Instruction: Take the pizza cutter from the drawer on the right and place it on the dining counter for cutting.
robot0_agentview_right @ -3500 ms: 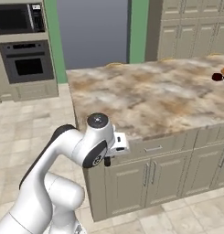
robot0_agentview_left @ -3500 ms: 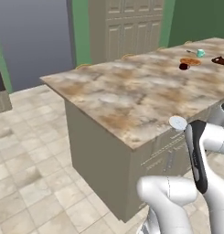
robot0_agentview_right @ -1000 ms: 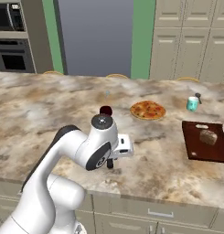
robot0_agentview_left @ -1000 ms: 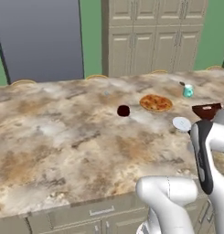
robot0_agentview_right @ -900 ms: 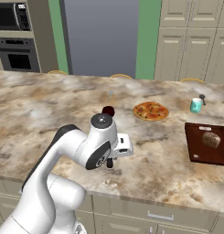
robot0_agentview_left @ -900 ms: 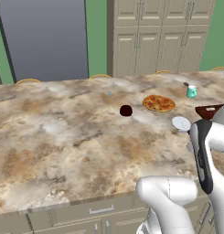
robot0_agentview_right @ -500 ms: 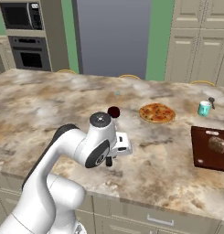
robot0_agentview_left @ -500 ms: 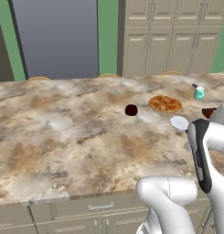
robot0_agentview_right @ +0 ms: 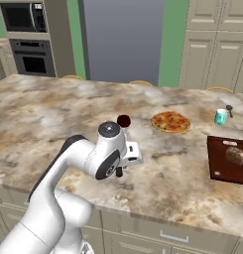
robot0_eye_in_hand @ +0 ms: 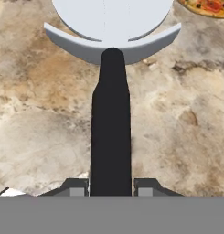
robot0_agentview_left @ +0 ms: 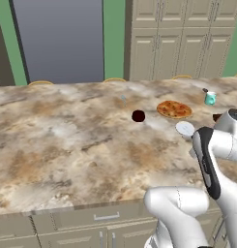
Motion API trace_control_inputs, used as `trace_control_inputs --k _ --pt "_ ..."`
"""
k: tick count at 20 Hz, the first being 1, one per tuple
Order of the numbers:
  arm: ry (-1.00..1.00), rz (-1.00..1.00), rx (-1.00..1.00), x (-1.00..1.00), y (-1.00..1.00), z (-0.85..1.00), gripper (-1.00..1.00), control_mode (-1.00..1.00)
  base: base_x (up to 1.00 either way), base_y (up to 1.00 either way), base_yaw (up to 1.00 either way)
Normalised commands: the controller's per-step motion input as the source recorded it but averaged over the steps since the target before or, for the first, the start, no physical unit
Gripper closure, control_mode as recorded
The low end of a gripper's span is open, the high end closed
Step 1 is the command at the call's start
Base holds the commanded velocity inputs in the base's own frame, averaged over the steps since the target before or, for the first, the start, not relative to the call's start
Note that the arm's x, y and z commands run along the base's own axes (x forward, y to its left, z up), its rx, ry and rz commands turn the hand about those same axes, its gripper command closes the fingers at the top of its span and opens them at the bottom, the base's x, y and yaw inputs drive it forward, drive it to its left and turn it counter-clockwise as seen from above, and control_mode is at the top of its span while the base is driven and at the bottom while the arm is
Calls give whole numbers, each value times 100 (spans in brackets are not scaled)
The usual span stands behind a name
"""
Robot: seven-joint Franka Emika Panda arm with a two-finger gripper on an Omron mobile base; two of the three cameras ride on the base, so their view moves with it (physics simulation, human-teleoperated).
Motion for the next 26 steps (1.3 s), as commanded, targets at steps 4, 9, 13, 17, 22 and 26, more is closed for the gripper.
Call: trace_control_inputs --k 4,9,13,17,22,26 --pt "1 3 4 88 -21 -26 100 -100 0 0 0" --pt "6 8 7 86 -36 -25 100 -100 0 0 0" --pt "14 11 7 89 -31 -35 100 -100 0 0 0" --pt "19 6 1 94 -8 -49 100 -100 0 0 0" --pt "10 0 0 78 -1 -50 100 -100 0 0 0" --pt "2 0 0 43 -9 -55 100 -100 0 0 0"
